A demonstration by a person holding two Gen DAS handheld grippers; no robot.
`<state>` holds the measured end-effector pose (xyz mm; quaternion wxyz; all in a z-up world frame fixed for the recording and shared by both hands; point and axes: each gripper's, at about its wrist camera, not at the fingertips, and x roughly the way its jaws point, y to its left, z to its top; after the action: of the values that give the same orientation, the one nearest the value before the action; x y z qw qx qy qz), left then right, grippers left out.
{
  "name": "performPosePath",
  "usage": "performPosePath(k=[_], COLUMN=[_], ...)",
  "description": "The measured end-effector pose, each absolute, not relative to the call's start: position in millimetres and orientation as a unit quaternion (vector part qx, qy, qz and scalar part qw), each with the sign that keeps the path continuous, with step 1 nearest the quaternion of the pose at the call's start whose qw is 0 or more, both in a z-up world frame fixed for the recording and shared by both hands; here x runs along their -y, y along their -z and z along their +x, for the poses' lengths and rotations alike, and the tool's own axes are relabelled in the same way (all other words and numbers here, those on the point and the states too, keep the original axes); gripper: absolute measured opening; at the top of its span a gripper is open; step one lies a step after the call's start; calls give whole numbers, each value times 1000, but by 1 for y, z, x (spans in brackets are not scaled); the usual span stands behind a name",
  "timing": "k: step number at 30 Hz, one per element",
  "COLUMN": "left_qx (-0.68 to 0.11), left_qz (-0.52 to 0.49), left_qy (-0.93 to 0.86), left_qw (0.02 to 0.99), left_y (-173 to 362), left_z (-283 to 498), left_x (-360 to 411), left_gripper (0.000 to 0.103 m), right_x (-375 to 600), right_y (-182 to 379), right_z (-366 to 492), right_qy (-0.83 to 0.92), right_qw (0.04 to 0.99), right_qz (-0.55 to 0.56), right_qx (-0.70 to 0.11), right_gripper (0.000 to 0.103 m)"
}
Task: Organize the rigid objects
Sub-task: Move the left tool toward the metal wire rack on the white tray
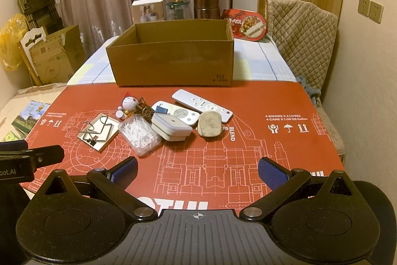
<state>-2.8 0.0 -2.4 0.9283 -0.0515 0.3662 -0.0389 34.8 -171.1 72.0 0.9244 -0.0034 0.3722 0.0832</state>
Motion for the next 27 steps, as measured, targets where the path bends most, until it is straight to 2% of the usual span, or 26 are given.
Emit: performPosePath(k=[27], left_qx=[-369], left_qz=[-50], left_qy=[39], left_qw=[927], left_y=[3], left_z=[-3], left_x=[2], left_gripper=[94], right_x=[169], right_y=[-70], right_z=[35], right_qy=[-84], right_qw=[924], right_qz=[-4], right_qx=[-372], right_gripper=[101])
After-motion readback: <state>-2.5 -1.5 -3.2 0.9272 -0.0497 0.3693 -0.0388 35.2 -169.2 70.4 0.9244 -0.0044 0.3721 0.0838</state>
